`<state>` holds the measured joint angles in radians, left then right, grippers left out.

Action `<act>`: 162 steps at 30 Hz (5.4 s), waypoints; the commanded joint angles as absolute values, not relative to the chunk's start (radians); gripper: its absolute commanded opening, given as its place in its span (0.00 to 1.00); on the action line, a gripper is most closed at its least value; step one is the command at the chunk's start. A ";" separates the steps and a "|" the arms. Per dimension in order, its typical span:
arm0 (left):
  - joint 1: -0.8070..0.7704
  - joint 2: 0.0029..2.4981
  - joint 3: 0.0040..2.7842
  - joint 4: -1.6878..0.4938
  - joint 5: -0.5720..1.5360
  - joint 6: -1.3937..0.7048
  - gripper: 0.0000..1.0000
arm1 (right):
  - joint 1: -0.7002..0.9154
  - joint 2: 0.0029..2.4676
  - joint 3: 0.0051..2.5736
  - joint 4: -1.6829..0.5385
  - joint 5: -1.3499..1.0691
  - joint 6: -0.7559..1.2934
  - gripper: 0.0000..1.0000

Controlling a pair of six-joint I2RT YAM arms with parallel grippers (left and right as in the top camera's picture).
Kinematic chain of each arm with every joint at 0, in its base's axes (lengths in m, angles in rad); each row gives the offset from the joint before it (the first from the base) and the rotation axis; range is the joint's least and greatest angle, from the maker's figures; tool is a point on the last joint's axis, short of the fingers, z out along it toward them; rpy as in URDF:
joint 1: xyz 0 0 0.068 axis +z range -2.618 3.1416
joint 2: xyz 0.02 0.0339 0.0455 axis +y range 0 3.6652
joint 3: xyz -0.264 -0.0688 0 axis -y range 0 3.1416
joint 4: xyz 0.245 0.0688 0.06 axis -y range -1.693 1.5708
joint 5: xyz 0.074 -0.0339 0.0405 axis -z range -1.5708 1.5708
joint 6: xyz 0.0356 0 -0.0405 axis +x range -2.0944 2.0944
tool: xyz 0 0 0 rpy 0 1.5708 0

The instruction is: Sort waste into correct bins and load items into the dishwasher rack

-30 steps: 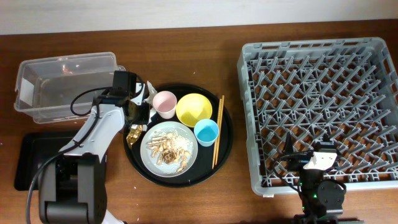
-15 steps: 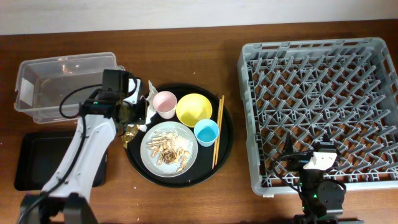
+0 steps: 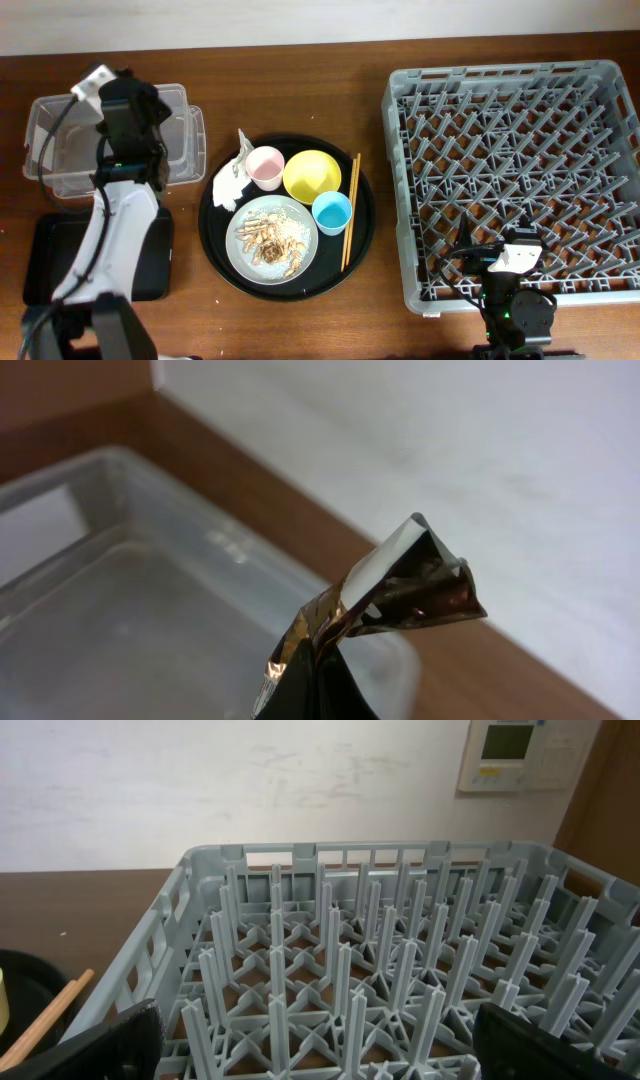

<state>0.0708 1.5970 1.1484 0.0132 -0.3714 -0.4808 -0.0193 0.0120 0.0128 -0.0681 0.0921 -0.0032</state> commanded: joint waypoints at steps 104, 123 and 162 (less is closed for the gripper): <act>0.171 1.476 1.156 -0.294 0.397 -0.298 0.52 | -0.027 0.006 0.006 -0.072 0.101 0.000 0.99; -0.030 1.821 1.156 -0.362 0.220 -0.199 0.52 | -0.027 0.006 0.006 -0.072 0.101 0.000 0.99; -0.030 1.853 1.145 -0.406 0.256 -0.283 0.45 | -0.027 0.006 0.006 -0.072 0.101 0.000 0.99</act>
